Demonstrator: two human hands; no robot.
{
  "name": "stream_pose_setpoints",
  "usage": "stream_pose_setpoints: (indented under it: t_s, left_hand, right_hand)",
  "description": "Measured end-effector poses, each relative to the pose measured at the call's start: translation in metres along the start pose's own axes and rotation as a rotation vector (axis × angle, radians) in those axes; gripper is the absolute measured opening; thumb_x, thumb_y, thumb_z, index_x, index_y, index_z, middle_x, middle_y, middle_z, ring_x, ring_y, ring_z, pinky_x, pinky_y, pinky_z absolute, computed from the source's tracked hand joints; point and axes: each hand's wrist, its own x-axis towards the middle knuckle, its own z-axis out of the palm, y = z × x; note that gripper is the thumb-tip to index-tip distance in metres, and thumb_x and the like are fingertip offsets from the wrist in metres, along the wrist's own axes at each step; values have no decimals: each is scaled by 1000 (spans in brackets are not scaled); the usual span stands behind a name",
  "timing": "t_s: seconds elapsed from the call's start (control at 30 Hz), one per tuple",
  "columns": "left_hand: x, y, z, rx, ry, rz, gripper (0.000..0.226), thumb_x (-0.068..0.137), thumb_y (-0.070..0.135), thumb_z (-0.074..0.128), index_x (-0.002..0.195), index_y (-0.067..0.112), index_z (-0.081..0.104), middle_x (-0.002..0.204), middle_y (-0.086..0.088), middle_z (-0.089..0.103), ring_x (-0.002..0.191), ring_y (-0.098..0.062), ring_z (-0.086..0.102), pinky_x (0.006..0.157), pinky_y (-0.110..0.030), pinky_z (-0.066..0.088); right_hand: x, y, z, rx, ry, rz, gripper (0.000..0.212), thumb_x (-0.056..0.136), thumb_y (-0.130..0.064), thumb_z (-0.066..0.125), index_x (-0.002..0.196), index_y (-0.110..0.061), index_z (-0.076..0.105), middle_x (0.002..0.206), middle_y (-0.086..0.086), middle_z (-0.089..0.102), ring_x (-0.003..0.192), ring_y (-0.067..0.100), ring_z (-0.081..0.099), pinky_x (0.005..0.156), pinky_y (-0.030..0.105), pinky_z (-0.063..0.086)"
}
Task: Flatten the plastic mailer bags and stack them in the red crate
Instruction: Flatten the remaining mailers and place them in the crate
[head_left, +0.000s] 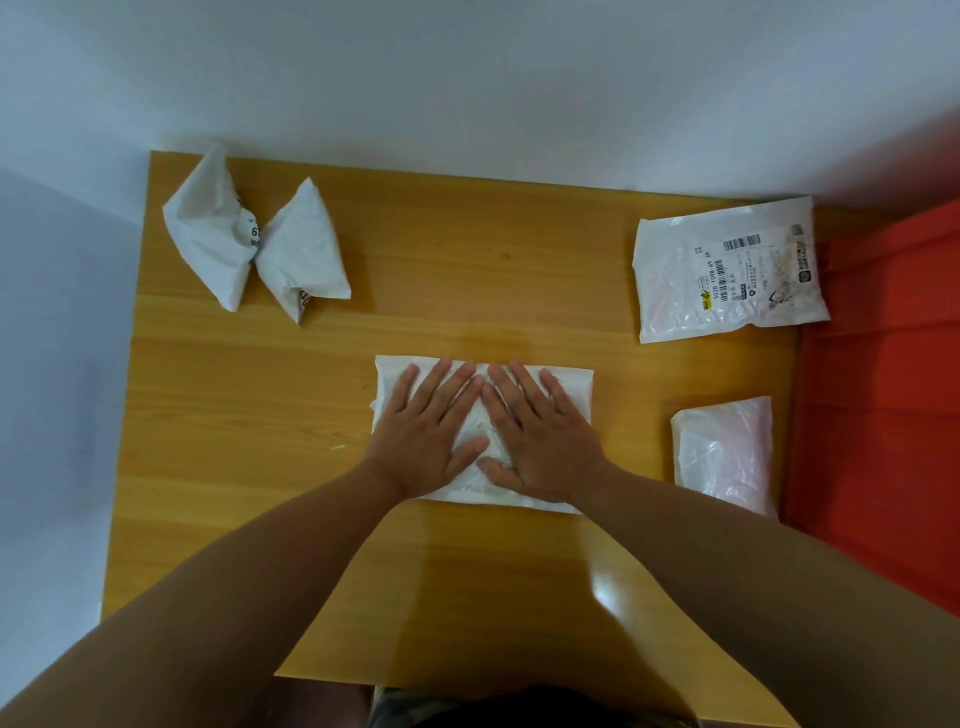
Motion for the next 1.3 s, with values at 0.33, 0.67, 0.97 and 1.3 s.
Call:
stream_pose_setpoints:
  t_s: [0.33,0.67,0.97,1.3]
  left_hand:
    - [0,0,0,14,-49,-6,74,98,61,31,150,8,35,159,-12,30,149,-30,23,118,-57,21]
    - [0,2,-3,-10,-90,-21,75,98,61,29,152,9,30,161,-10,27,150,-28,19,119,-55,19]
    - [1,4,-5,-2,-151,-43,76,97,61,28,153,9,29,161,-10,26,150,-27,18,119,-54,18]
    - [-4,46,-50,-19,-360,-374,83,91,62,4,156,12,18,164,-10,10,152,-30,11,121,-49,2]
  right_hand:
    - [2,-3,1,33,8,31,87,88,-64,48,150,-4,39,160,17,30,149,33,24,120,53,20]
    - [2,-1,0,68,-41,33,89,88,-65,47,153,-6,33,162,15,24,151,31,18,121,52,15]
    - [2,-4,-2,97,-94,47,86,89,-63,45,153,-7,34,162,14,27,151,31,20,121,52,18]
    - [21,2,-61,114,-439,279,93,89,-71,35,159,-17,4,167,4,-2,153,27,-5,121,49,-2]
